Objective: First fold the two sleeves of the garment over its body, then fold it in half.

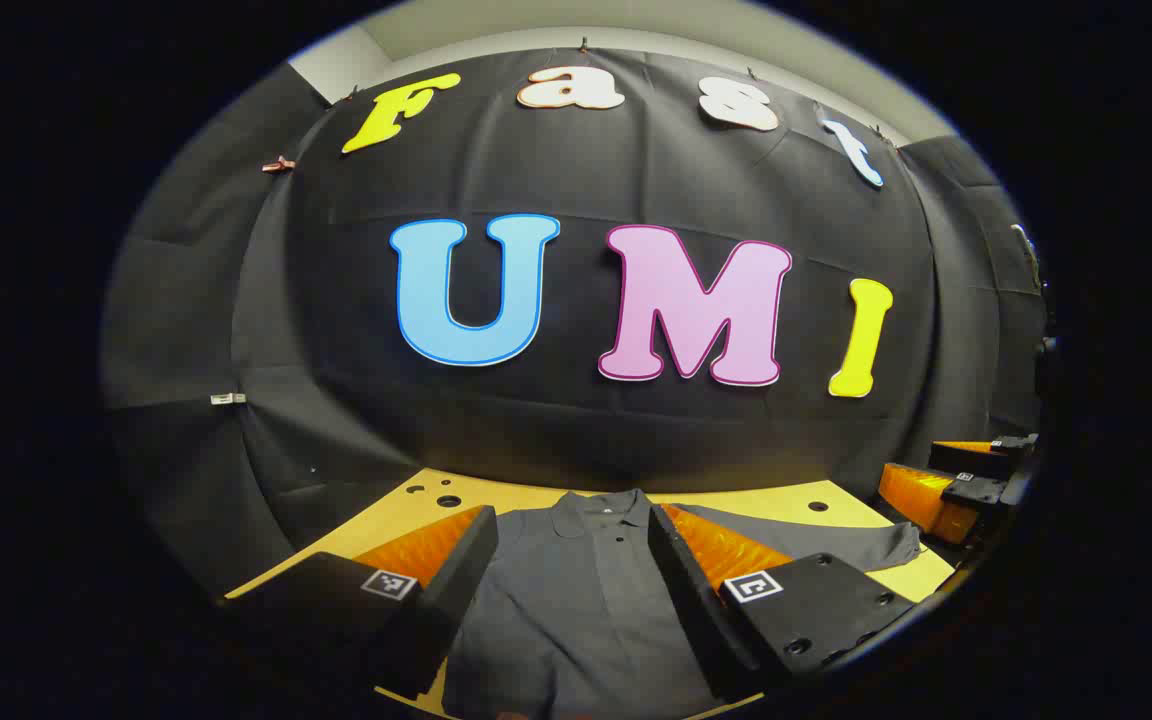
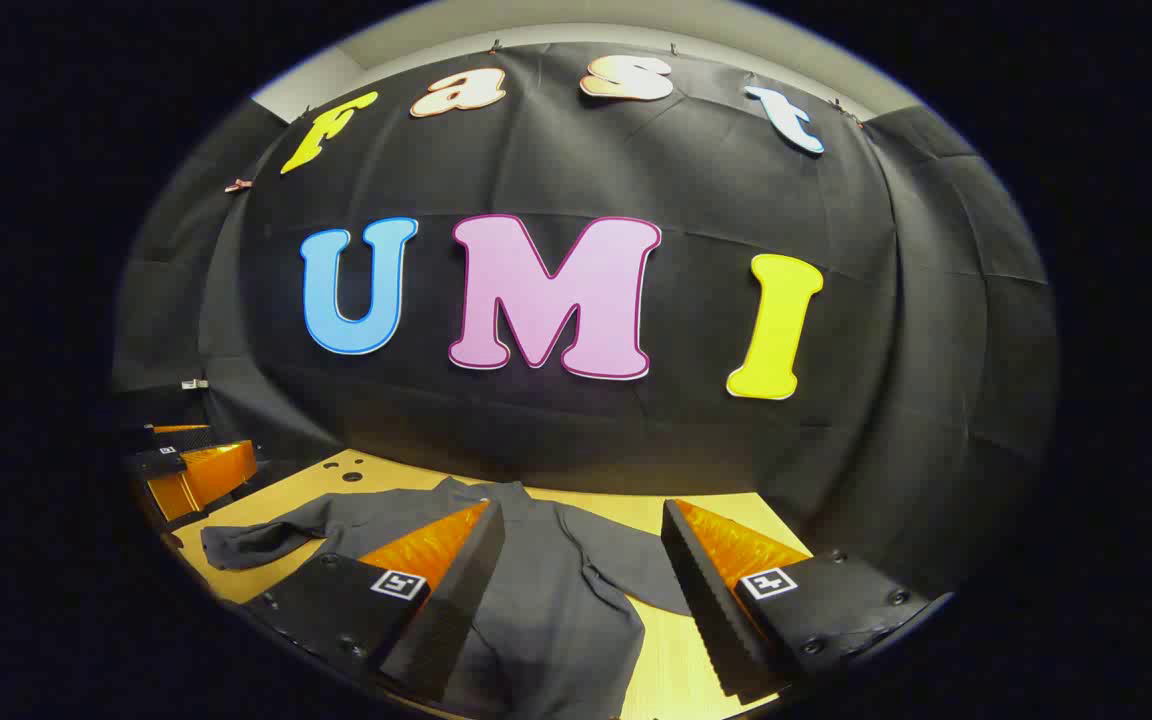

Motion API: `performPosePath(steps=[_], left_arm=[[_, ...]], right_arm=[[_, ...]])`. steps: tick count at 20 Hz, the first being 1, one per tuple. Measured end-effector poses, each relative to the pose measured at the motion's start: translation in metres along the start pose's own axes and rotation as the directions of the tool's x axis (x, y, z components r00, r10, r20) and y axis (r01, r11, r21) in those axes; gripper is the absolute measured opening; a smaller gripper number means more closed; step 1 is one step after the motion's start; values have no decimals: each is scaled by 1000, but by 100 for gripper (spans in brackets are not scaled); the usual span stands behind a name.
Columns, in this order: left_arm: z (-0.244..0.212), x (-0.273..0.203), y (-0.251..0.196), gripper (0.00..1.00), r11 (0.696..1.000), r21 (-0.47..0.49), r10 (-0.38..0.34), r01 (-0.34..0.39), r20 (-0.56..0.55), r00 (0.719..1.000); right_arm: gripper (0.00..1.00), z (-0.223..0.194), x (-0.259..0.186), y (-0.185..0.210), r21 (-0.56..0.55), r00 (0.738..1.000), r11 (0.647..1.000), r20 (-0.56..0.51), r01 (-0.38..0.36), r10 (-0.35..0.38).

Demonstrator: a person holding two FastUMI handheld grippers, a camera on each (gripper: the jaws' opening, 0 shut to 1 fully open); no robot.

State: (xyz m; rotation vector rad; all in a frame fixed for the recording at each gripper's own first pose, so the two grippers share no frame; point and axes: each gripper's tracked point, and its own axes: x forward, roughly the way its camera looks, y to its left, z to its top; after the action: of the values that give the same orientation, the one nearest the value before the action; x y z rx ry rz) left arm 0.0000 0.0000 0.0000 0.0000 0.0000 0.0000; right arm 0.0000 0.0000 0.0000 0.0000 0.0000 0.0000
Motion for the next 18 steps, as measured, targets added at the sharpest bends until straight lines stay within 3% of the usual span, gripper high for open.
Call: performPosePath(steps=[1,3,4,17,18], left_arm=[[-1,0,3,96,1000,5,10,-10,-5,1000],[-3,2,6,92,1000,-4,19,-19,-13,1000],[-7,2,6,96,1000,-9,20,-20,-20,1000],[-16,4,30,96,995,-3,103,-103,-44,994],[-17,5,29,92,994,-1,106,-106,-47,993]], right_arm=[[98,0,1,1,5,1000,1000,-1,-5,5],[98,-1,-1,6,-2,1000,1000,-5,-12,12],[98,-4,0,7,-7,1000,1000,-9,-19,19],[98,-20,8,-2,-6,998,1000,-57,-9,8],[98,-21,9,-4,-4,998,1000,-61,-6,6]])
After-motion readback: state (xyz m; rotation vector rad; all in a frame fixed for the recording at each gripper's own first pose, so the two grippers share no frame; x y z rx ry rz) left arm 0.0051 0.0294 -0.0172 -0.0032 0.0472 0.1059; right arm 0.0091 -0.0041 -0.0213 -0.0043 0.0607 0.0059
